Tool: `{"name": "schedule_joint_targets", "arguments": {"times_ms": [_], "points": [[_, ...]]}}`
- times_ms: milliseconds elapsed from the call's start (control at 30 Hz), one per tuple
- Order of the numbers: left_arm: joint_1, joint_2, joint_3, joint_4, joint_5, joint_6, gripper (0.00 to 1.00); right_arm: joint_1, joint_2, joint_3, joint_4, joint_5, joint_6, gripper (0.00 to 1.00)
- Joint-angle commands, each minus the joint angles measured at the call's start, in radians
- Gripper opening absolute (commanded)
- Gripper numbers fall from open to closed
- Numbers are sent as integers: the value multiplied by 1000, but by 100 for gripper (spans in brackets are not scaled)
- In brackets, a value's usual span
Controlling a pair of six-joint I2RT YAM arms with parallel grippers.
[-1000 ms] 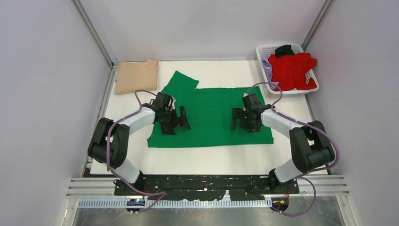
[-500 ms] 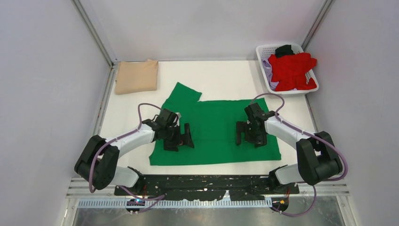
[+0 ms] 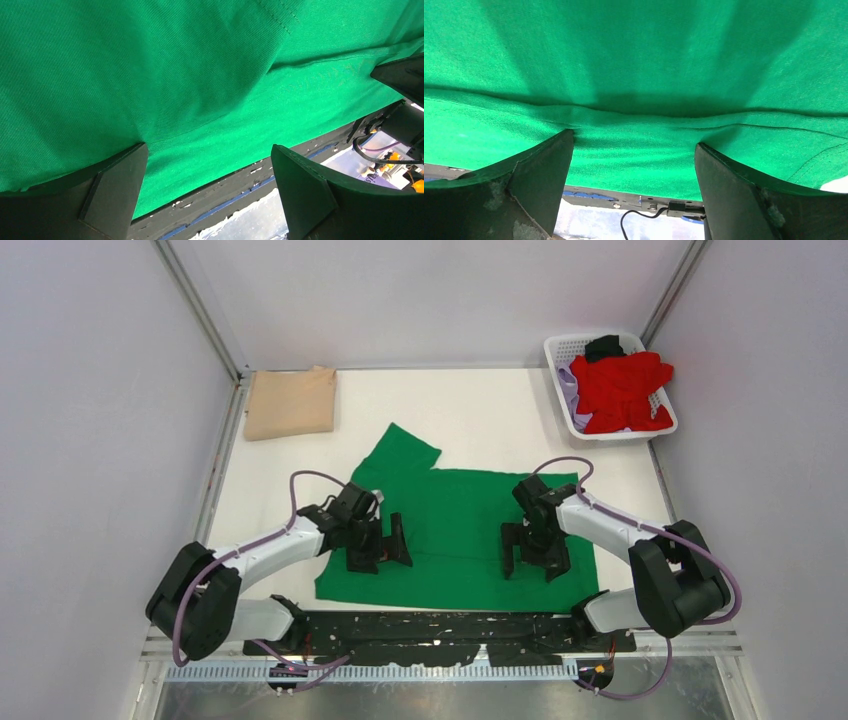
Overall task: Fold and stack the t-shirts
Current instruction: Grab the side of the flattened tshirt furthest away from the robot with both arms
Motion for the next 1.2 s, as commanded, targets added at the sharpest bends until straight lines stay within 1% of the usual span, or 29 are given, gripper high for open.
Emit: {"name": "schedule_joint_targets", "arguments": {"times_ms": [0,233,433,533,633,800,867,933,1067,1167], "points": [[-22,-5,-64,-130,-27,-16,100,9,6,-41,-60,7,36,95],[-29,-75,-86,-155,-45,-45,100,9,-8,-3,-61,137,51,95],[-29,-103,-60,-163,-87,-50,100,10,-8,37,-18,128,41,95],[-30,-102,5,-190,-116,-30,100,10,-28,68,-16,78,7,95],[-29,-109,96,-232,-154,11,99,9,-103,109,-33,30,-22,96],[-20,-101,290,-289,-244,106,100,-22,-192,213,-54,58,-59,95],[0,-62,387,-299,-304,144,100,-61,-201,227,-35,65,-66,95],[46,5,477,-284,-309,179,100,-111,-202,228,6,69,-63,95],[171,217,676,-228,-286,239,100,-228,-194,227,123,46,-54,95],[252,421,880,-248,-258,293,100,-295,-179,235,196,73,-45,95]]}}
